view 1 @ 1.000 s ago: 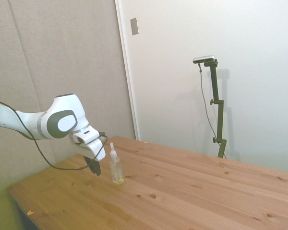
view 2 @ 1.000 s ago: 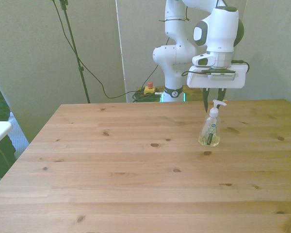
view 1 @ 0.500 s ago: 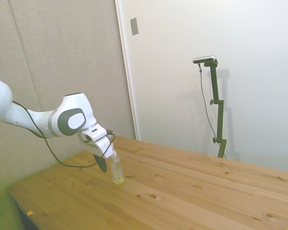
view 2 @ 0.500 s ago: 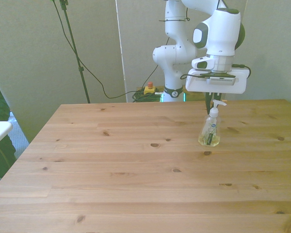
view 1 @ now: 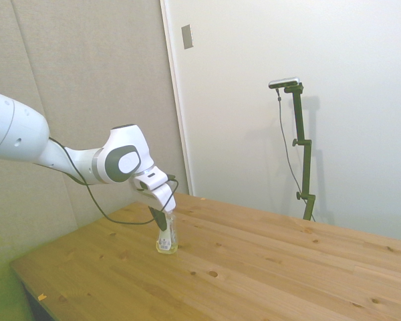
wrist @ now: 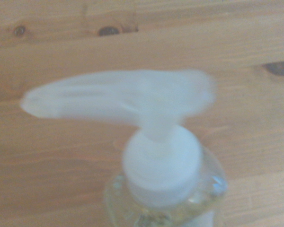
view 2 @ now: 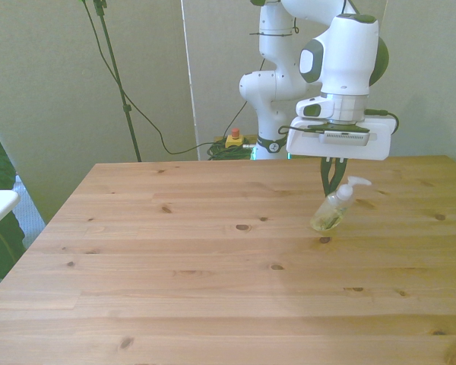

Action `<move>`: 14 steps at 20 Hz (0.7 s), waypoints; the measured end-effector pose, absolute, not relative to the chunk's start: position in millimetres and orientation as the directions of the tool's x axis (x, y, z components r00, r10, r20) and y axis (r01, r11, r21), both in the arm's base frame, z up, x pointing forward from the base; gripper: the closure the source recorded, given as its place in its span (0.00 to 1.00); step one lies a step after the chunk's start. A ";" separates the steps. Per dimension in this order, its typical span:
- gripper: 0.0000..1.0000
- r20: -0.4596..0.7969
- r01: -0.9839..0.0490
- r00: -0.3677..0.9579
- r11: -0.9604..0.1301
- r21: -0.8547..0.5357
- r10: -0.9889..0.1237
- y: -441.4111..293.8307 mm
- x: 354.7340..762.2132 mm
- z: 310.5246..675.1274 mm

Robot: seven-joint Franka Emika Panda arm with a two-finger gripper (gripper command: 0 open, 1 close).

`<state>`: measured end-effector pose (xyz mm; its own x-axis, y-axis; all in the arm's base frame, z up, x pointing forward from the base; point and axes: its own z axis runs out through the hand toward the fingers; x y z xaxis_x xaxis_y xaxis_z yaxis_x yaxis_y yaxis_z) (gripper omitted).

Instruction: Knock down the sanitizer

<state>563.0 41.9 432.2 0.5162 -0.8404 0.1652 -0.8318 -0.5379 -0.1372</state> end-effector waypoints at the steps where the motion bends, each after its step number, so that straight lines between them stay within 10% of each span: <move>1: 1.00 0.165 -0.835 0.510 -0.532 -0.141 -0.844 40.1 569.3 432.4; 14: 1.00 0.175 -0.842 0.480 -0.507 -0.182 -0.860 43.8 634.4 430.2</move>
